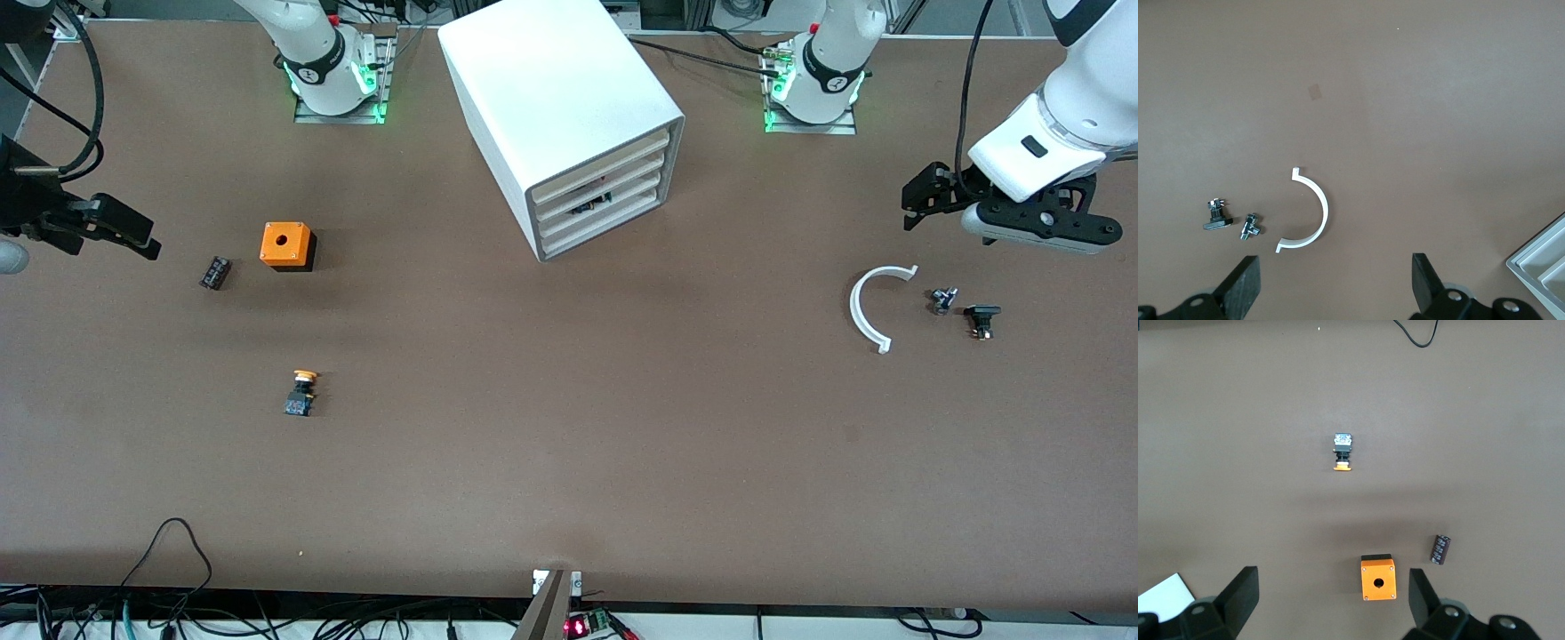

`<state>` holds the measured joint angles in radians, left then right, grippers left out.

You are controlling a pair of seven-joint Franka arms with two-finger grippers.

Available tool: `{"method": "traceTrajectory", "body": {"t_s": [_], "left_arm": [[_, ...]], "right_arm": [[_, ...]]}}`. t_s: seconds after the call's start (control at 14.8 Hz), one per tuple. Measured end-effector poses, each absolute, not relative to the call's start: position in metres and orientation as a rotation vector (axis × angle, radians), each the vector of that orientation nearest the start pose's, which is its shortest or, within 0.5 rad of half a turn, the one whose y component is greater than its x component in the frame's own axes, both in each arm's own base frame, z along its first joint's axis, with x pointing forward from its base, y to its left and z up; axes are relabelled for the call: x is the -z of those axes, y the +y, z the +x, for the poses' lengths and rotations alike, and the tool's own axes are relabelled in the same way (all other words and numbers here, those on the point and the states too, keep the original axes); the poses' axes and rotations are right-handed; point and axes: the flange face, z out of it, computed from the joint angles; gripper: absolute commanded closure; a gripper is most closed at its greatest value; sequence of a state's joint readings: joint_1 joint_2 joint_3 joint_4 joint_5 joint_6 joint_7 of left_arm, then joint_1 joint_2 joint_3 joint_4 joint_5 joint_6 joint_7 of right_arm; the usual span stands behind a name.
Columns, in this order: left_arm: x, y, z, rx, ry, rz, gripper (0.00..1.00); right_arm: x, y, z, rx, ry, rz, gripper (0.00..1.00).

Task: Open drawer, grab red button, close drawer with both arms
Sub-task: 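Reach the left gripper toward the drawer handle while the right gripper moves inward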

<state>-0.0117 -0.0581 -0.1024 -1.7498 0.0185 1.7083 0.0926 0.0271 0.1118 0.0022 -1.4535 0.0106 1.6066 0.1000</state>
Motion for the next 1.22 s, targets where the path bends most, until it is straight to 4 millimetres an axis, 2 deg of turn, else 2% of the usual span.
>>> {"method": "traceTrajectory", "body": {"t_s": [0.27,0.47,0.61,0.81,1.08,1.22], "left_arm": [[-0.582,-0.066,0.541,0.018,0.336,-3.099,0.0],[-0.578,-0.077,0.541,0.001,0.367,-3.097,0.0],[-0.57,-0.093,0.542,-0.023,0.412,-3.095,0.0],[-0.548,-0.115,0.546,-0.095,0.444,-3.176,0.0],[-0.507,-0.125,0.561,-0.233,0.414,-3.31,0.0],[-0.494,-0.131,0.573,-0.275,0.402,-3.376,0.0]], "right_arm": [[-0.617,0.018,0.595,0.07,0.114,-3.126,0.01],[-0.606,0.019,0.605,0.086,0.113,-3.124,0.01],[-0.589,0.021,0.614,0.055,0.111,-3.12,0.01],[-0.559,0.024,0.628,0.003,0.117,-3.096,0.01],[-0.516,0.025,0.645,-0.072,0.122,-3.091,0.01],[-0.494,0.025,0.653,-0.097,0.124,-3.091,0.01]]}}
